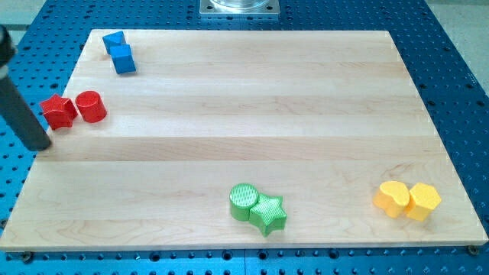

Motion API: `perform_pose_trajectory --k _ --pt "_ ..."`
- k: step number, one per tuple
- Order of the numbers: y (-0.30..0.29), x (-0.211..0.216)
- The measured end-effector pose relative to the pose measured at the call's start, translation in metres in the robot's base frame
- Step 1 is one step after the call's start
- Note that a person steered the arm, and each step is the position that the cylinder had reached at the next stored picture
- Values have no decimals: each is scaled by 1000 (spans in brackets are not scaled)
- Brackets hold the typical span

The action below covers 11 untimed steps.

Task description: Place the red blocks at the center of the board

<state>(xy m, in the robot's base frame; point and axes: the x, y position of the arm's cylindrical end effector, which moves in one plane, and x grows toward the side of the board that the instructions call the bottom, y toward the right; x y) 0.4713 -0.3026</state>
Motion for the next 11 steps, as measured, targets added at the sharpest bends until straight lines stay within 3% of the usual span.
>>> perform_pose_trajectory --k 2,3,7,10,11 --pt "-2 -61" --pt "-2 -66" --pt "216 -60" --pt "244 -34" --pt "253 -84"
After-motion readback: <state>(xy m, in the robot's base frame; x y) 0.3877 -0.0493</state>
